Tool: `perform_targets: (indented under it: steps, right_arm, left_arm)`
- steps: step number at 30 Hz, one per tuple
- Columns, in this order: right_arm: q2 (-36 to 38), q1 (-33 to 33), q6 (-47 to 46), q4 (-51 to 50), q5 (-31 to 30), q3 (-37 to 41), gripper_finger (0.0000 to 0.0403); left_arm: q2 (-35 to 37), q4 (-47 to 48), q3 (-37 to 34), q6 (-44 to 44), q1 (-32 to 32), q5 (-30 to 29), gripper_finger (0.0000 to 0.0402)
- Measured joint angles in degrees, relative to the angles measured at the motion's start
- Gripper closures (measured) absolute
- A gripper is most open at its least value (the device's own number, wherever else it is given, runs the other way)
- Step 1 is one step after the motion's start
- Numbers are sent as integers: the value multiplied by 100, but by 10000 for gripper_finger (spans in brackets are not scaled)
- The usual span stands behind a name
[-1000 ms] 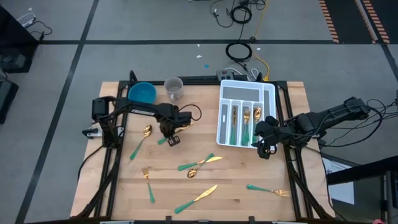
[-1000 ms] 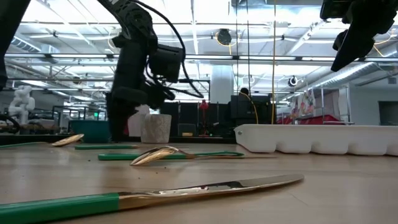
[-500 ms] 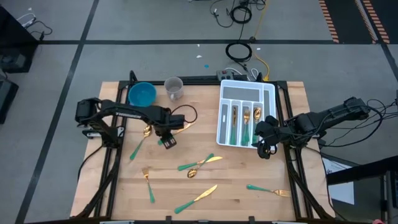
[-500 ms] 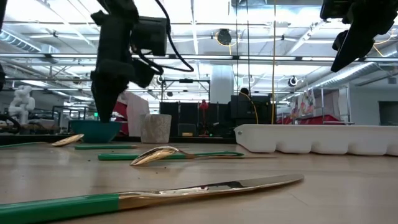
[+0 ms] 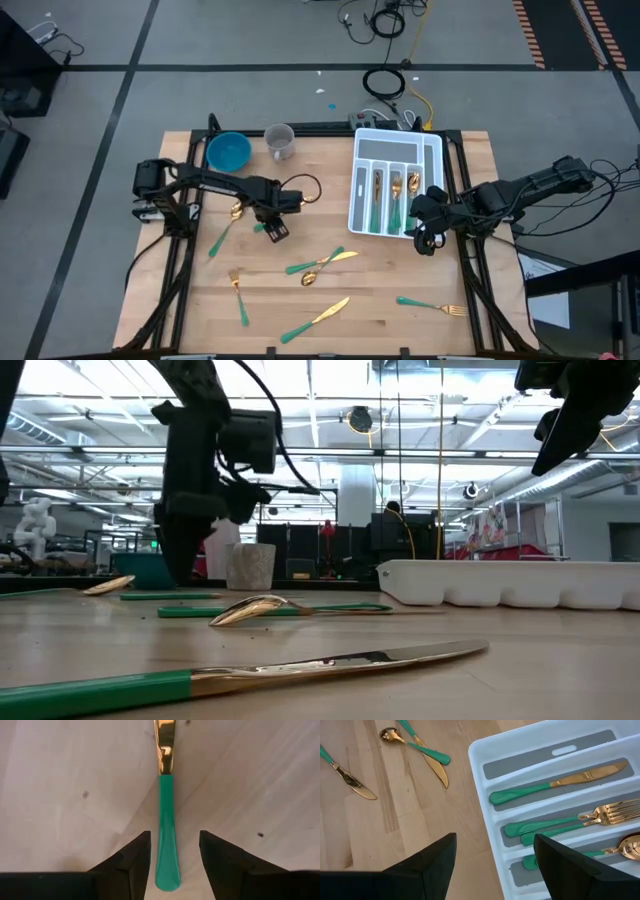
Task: Sort silverware
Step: Put the green table knife into the white cutlery tray
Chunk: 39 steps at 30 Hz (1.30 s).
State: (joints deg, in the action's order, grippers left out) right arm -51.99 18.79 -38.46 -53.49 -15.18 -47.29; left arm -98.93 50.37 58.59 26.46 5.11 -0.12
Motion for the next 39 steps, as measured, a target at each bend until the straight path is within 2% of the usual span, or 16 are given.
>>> perform_targets:
  steps: [4, 9, 20, 24, 32, 39]
  right_arm:
    - [0, 1, -52, 2, 13, 0, 144]
    - [0, 0, -87, 2, 22, 0, 144]
    - [0, -1, -241, 2, 66, 0, 144]
    - [0, 0, -317, 2, 68, 0, 144]
    - [0, -1, -600, 0, 44, 0, 144]
    - [0, 0, -840, 10, 29, 0, 144]
  left_arm:
    - [-224, 10, 0, -112, -1, -2, 226]
    - [-225, 10, 0, -99, 0, -227, 226]
    - [-225, 67, 0, 161, 43, -311, 226]
    - [-225, 71, 0, 15, 43, -405, 226]
    - [-300, -491, 8, -28, 36, -245, 226]
    - [-624, -211, 61, -152, 45, 13, 226]
